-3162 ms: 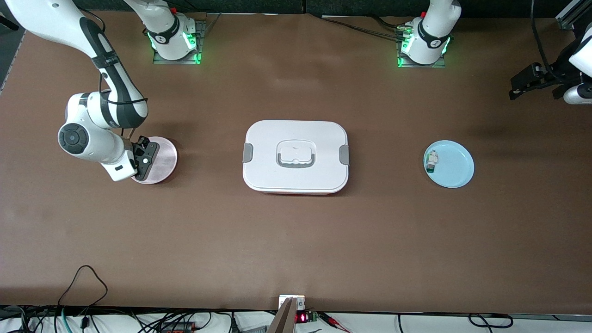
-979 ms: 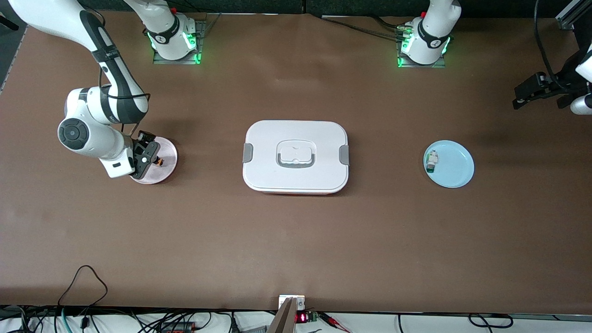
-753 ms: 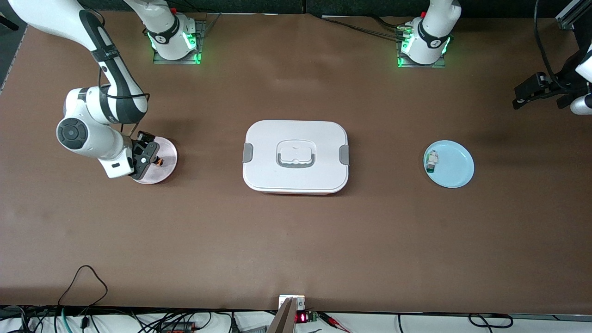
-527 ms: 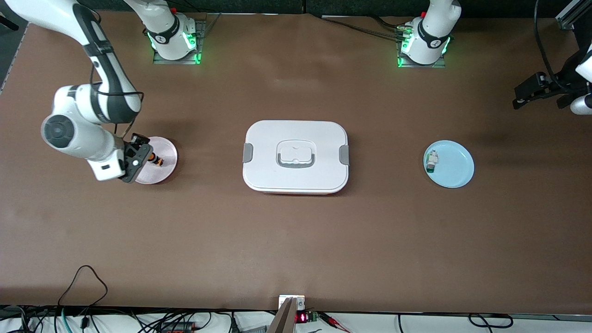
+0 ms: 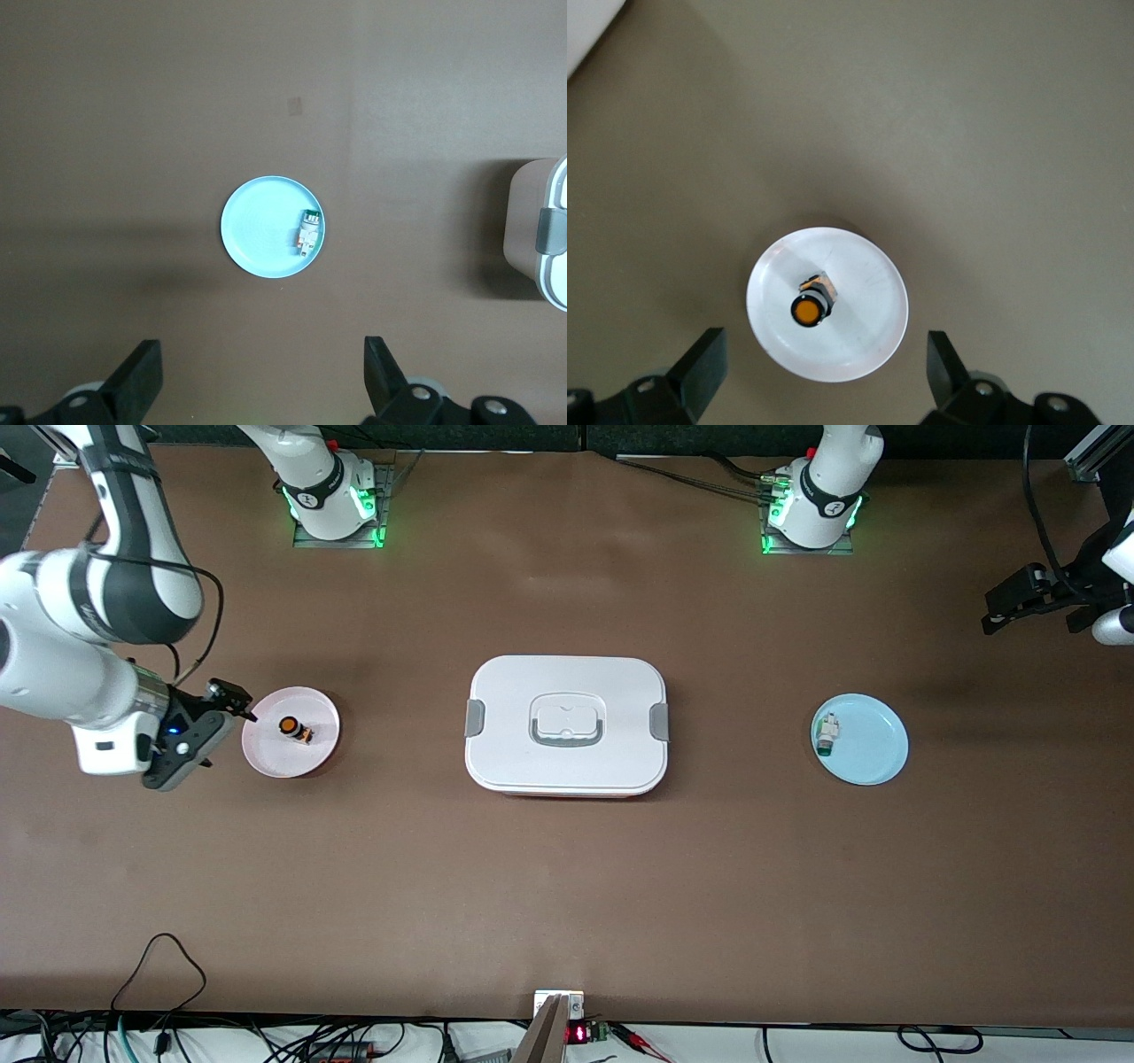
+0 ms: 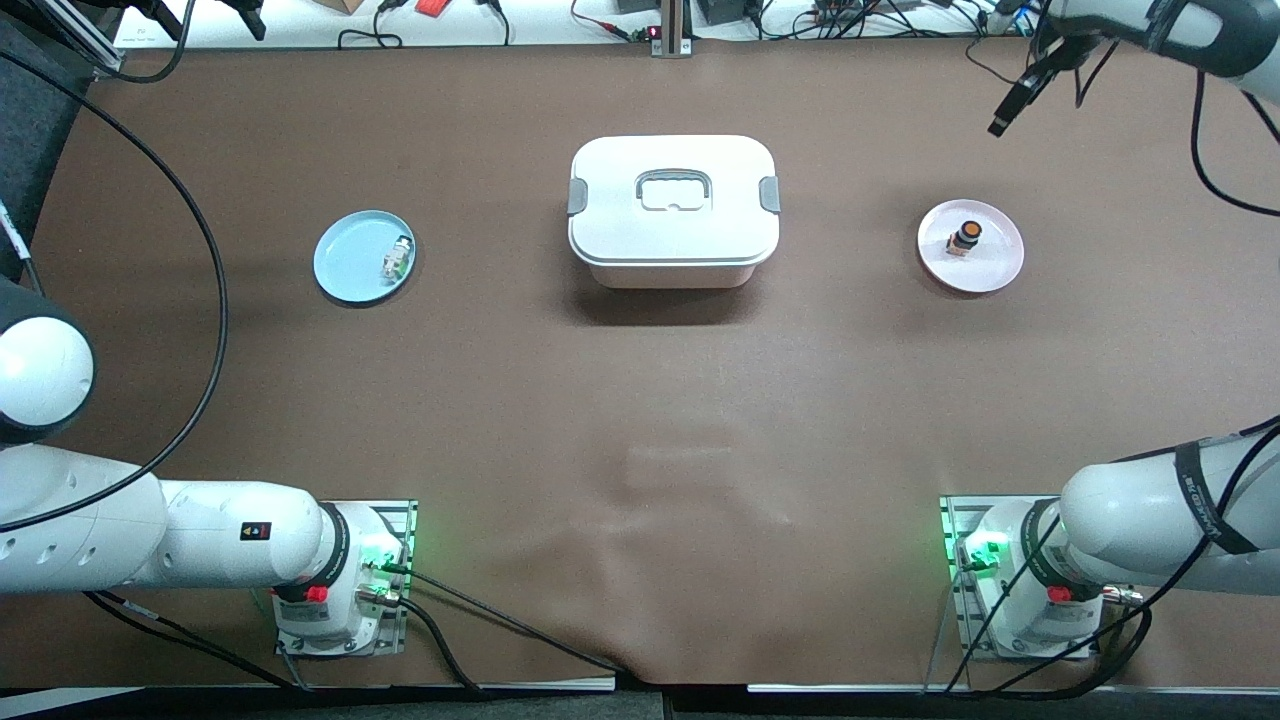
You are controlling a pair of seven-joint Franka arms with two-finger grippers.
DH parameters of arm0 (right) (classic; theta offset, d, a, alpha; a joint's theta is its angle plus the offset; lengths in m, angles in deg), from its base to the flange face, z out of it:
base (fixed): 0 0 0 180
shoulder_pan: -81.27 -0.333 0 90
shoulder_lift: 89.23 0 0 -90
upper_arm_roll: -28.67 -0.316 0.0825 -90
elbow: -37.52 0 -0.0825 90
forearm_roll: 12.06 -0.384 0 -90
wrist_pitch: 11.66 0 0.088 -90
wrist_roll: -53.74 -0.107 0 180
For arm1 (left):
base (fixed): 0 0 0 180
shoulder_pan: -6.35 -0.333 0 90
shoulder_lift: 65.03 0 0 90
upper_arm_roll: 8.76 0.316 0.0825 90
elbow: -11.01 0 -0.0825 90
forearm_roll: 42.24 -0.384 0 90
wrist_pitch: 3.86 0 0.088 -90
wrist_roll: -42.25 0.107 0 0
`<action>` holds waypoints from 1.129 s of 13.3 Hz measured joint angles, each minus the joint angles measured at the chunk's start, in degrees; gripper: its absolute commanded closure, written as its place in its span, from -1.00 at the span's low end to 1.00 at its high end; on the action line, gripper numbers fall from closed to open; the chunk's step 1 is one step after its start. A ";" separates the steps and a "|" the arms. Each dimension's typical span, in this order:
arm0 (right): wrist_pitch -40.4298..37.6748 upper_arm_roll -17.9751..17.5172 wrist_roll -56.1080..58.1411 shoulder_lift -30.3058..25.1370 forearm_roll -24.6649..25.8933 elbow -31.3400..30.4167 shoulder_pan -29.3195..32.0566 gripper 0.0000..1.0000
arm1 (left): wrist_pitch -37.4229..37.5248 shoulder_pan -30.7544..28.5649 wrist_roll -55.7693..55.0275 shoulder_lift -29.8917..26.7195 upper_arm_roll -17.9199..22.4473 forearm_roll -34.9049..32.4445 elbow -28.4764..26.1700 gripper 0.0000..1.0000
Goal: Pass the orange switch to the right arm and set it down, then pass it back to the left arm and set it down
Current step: 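Open the right gripper and lift it away from the plate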
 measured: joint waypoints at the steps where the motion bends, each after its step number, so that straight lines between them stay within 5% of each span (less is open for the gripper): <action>1: -2.87 -0.01 -4.90 -0.18 -0.07 1.97 -0.03 -1.00 | 0.01 0.00 0.00 0.01 0.00 0.00 0.00 -1.00; 7: -23.55 -0.02 -34.88 -1.97 -0.73 12.30 -0.08 -1.00 | 0.03 0.00 0.00 0.02 0.01 0.00 0.00 -1.00; 12: -29.98 0.28 -45.55 -4.06 -0.53 19.56 -1.44 -1.00 | 0.04 0.00 0.00 0.03 0.04 0.00 0.00 -1.00; 13: -30.02 2.16 -45.28 -4.21 -0.24 20.92 -2.53 -1.00 | 0.04 -0.01 0.00 0.03 0.04 0.00 0.00 -1.00; 15: -27.01 12.05 -43.48 -4.22 -0.18 21.58 -8.07 -1.00 | 0.04 -0.02 0.00 0.03 0.05 0.00 0.00 -1.00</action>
